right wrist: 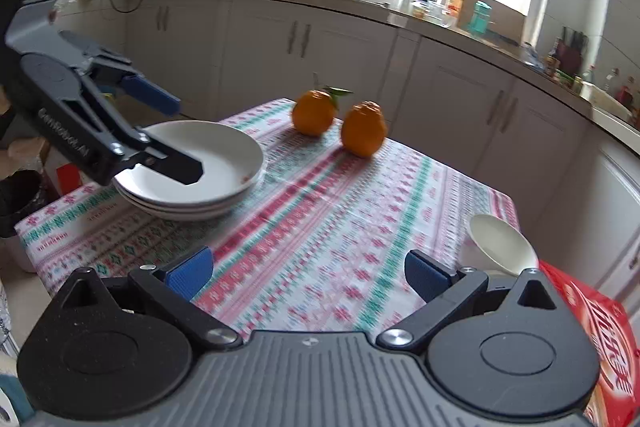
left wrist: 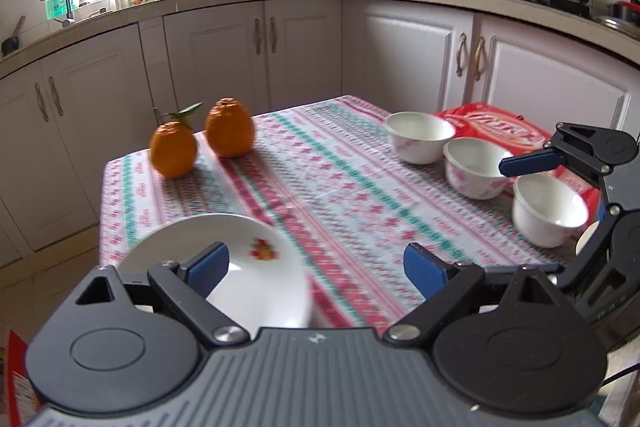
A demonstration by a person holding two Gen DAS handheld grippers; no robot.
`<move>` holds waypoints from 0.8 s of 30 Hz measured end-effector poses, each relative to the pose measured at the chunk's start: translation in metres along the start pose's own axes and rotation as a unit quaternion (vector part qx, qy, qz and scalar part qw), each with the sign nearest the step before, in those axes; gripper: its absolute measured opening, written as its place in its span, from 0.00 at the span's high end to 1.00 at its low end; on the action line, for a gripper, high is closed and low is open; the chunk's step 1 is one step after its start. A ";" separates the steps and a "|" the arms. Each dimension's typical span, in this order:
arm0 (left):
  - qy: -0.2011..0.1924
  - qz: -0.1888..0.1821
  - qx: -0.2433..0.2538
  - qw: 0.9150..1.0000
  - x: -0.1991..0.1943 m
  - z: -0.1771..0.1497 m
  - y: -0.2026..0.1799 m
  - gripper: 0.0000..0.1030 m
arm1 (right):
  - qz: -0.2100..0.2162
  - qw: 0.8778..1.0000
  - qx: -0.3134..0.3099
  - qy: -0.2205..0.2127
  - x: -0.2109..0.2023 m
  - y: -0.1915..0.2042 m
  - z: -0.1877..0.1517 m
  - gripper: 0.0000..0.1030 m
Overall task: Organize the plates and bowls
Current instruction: 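Grasp the rim of a white flowered bowl with the right gripper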
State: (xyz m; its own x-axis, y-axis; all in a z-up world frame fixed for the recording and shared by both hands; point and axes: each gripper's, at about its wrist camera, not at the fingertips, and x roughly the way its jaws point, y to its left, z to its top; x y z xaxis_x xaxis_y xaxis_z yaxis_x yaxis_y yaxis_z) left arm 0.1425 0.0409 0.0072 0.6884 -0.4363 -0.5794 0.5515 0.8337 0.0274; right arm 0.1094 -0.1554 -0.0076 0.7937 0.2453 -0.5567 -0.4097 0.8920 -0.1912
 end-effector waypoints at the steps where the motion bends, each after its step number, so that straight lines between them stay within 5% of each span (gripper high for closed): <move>1: -0.004 -0.004 -0.001 1.000 0.001 -0.002 -0.007 0.09 | -0.007 1.000 0.005 0.001 -0.004 -0.005 -0.005 0.00; 8: -0.027 -0.035 -0.011 0.999 0.014 -0.010 -0.056 0.09 | -0.060 0.996 0.064 0.010 -0.030 -0.049 -0.038 0.00; 15: -0.019 -0.071 0.058 0.996 0.044 -0.017 -0.116 0.09 | -0.098 0.987 0.122 0.024 -0.047 -0.090 -0.070 0.00; 24: -0.010 -0.119 0.119 0.986 0.078 -0.021 -0.174 0.09 | -0.094 0.981 0.163 0.049 -0.044 -0.115 -0.095 0.00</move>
State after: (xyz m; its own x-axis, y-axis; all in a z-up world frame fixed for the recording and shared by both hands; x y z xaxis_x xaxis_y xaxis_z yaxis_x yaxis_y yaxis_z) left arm 0.0910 -0.1310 -0.0597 0.5339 -0.6188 -0.5762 0.7917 0.6051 0.0839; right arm 0.0795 -0.3047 -0.0377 0.7878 0.0413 -0.6145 -0.0814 0.9960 -0.0375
